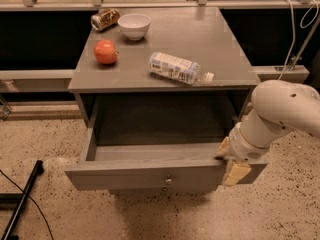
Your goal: Open top drawer
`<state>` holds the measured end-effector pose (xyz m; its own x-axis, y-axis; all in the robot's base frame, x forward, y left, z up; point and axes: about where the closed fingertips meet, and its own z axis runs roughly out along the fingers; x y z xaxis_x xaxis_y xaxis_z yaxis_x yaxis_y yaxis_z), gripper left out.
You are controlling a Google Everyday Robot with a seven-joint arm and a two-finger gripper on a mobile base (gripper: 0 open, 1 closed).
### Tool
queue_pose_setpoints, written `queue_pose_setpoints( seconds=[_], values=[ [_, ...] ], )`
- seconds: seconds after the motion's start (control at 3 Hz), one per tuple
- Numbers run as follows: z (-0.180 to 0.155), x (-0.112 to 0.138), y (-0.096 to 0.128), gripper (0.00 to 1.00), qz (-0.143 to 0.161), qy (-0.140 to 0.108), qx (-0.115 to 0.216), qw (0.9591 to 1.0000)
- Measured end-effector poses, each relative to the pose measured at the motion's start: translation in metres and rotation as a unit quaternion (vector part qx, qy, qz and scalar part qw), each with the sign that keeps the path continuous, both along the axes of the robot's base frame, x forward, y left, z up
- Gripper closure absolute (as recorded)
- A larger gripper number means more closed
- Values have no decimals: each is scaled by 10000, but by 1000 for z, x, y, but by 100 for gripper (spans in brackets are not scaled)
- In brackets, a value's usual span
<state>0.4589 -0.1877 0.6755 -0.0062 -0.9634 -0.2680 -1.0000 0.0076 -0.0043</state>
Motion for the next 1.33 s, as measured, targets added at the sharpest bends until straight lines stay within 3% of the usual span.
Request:
queue_pose_setpoints(
  seconds=[0.33,0.67,1.0,1.33],
  values=[
    [28,1,6,36,151,-327,-149,9992],
    [48,28,18,39,457,-642,-344,9963],
    [46,70,39,57,634,-1010,-573,9912],
    [24,109,60,81,575,-1225,-524,9894]
  ],
)
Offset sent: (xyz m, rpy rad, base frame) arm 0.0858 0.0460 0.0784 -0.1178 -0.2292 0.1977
